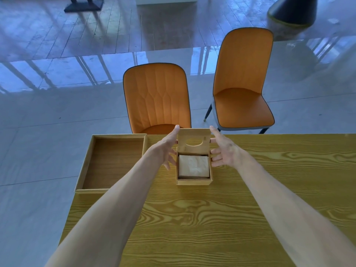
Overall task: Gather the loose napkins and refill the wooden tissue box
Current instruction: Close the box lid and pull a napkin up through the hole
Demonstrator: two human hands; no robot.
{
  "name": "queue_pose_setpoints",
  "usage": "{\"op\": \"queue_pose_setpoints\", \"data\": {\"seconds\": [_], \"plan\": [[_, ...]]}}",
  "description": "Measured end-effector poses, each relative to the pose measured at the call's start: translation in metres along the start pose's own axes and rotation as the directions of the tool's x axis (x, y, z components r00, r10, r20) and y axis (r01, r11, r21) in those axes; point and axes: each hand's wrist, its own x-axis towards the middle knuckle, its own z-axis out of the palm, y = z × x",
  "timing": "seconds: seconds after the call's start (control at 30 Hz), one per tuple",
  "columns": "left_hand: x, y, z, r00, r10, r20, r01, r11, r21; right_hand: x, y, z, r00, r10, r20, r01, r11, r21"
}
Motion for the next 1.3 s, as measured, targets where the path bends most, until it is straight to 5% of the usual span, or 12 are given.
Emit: {"op": "queue_pose_setpoints", "data": {"seconds": [0.83, 1.3], "plan": [[-0.028, -0.059, -0.009, 0.948, 0.308, 0.076, -0.307, 0.951, -0.027, -0.032, 0.047, -0.008, 0.974, -0.209, 0.089, 0.209, 0.978, 0.011], [-0.025, -0.103, -0.014, 0.933, 0.357, 0.052, -0.353, 0.933, -0.073, -0.045, 0.071, 0.008, 0.954, -0.299, -0.018, 0.299, 0.954, -0.017]]}}
